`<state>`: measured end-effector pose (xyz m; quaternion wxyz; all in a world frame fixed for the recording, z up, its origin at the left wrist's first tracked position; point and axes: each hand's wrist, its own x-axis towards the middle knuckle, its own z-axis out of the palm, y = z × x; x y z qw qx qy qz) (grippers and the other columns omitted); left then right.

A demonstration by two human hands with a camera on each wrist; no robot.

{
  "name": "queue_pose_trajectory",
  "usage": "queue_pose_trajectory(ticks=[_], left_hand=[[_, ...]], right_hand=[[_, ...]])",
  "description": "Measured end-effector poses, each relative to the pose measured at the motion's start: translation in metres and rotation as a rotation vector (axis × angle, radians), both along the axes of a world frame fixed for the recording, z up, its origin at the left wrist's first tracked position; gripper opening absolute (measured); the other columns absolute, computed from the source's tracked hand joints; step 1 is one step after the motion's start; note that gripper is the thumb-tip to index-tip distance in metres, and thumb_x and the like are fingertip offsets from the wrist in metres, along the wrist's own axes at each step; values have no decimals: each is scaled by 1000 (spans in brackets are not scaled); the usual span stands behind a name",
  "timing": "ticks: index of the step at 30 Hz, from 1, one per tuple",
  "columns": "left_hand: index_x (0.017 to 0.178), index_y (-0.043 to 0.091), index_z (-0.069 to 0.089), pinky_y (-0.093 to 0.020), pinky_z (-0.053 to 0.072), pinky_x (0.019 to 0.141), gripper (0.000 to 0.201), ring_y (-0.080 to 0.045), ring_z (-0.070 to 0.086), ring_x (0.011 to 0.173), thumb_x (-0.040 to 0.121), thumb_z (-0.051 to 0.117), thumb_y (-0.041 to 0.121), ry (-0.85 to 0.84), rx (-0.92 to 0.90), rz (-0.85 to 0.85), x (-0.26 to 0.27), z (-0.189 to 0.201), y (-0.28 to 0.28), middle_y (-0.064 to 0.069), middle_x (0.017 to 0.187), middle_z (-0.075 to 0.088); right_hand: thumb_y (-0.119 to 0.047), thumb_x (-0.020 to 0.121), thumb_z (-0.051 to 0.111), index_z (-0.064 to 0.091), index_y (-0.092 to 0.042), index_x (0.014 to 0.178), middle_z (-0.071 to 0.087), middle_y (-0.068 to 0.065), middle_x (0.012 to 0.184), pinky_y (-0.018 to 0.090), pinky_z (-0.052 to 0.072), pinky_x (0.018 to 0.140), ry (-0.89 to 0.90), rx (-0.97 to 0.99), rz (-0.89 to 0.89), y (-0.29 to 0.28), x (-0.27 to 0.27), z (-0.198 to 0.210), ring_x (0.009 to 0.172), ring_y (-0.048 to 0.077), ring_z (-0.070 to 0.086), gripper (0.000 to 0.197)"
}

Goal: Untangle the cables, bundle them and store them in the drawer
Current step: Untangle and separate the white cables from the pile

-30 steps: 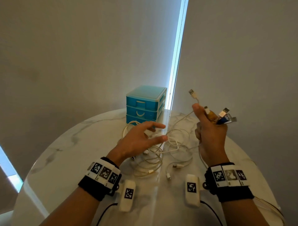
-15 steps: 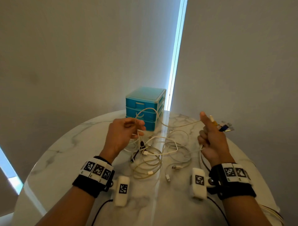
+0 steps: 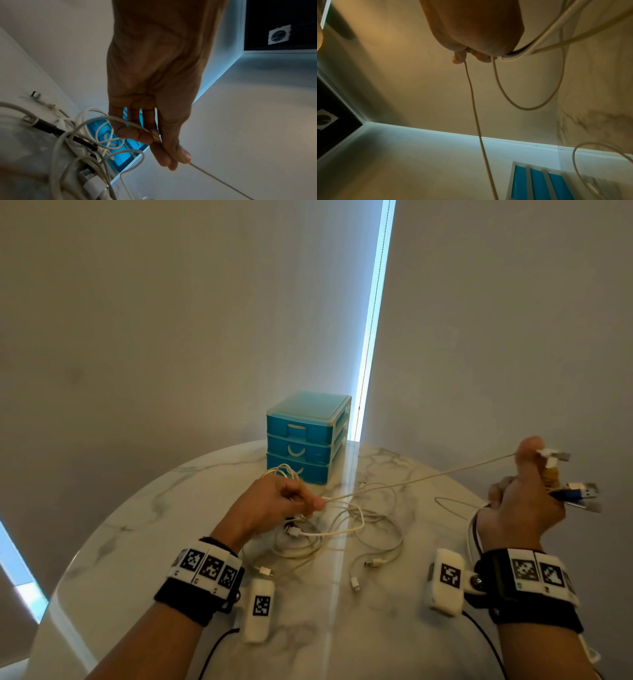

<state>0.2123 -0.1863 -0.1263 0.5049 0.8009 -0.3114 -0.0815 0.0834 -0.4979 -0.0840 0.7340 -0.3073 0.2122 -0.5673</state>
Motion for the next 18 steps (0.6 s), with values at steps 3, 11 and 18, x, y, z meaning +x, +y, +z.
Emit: queue_pose_trajectory(ticks=[3,11,18], left_hand=[[103,26,84,-46,61,98,31,-24,76,101,85,77,51,30,33,-84,-2,-3,-1,-1,106,81],[141,36,60,-26,61,86,46,-20,72,104,98,74,43,2,-80,46,1,0,-8,12,111,73],[164,53,13,-36,42,114,96,-10,51,136,88,65,78,-101,-165,227,2,4,-6,20,163,13]], right_hand=[[-45,78,95,63,-25,82,52,-6,63,27,29,44,21,-91,66,8,1,6,47,9,34,38],[-29,72,100,77,-18,69,79,-1,75,31,60,78,466,-638,482,90,38,-19,78,14,78,26],[-29,78,97,78,-24,62,75,-6,65,24,52,68,511,-759,609,106,33,-21,67,5,73,25]])
